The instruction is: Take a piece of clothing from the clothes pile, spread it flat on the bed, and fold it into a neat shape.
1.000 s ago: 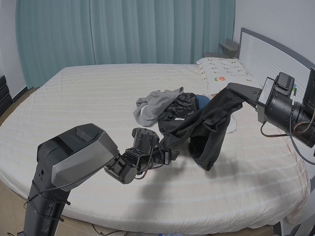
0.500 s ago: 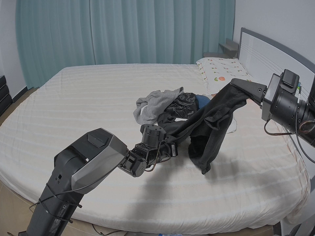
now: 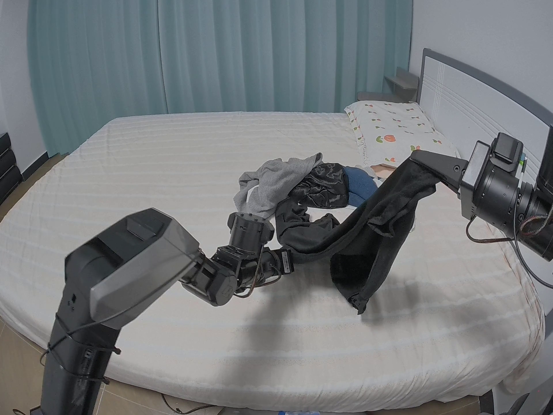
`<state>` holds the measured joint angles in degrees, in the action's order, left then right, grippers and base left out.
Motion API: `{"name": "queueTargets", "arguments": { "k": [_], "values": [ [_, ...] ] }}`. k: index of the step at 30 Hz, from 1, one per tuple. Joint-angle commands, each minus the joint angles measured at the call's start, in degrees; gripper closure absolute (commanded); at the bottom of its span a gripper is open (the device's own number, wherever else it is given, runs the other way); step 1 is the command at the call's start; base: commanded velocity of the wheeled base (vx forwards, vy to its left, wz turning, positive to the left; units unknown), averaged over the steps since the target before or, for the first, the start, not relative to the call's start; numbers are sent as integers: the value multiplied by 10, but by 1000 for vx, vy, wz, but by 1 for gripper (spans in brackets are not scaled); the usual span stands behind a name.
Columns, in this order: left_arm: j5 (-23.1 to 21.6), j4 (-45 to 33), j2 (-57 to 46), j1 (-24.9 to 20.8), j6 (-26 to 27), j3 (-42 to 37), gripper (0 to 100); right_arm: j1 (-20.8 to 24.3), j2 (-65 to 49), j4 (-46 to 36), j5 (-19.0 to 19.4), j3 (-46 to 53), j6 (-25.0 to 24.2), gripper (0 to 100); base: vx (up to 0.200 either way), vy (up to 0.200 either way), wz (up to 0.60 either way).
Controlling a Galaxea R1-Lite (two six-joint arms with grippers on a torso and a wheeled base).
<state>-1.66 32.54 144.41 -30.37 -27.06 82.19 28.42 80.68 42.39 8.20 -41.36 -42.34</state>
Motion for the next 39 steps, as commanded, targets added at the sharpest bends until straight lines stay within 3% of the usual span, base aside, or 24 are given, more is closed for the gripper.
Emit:
{"name": "queueTargets", "arguments": {
  "k": [1, 6, 11, 17, 23, 29, 39],
  "values": [
    [-5, -2, -183, 27, -5, -125, 100, -40, 43, 4, 1, 1, 4, 100, 0, 0, 0],
    [-2, -7, -271, 31, -29, -171, 100, -62, 74, 19, 0, -19, 20, 100, 0, 0, 0],
    [2, -81, -394, 39, -64, -171, 100, -71, 90, 86, -6, -66, 91, 100, 0, 0, 0],
    [-19, -78, -471, 49, -64, -244, 100, -70, 100, 91, -5, -40, 94, 100, 0, 0, 0],
    [-5, -26, -478, 43, -65, -317, 100, -64, 159, 112, -6, 13, 90, 100, 0, 0, 0],
    [3, -17, -465, 19, -70, -365, 100, -63, 217, 170, -33, 61, 59, 100, 0, 0, 0],
    [2, 39, -462, 7, -137, -433, 100, -63, 217, 210, -38, 86, 38, 100, -40, 0, 0]
  ]
}}
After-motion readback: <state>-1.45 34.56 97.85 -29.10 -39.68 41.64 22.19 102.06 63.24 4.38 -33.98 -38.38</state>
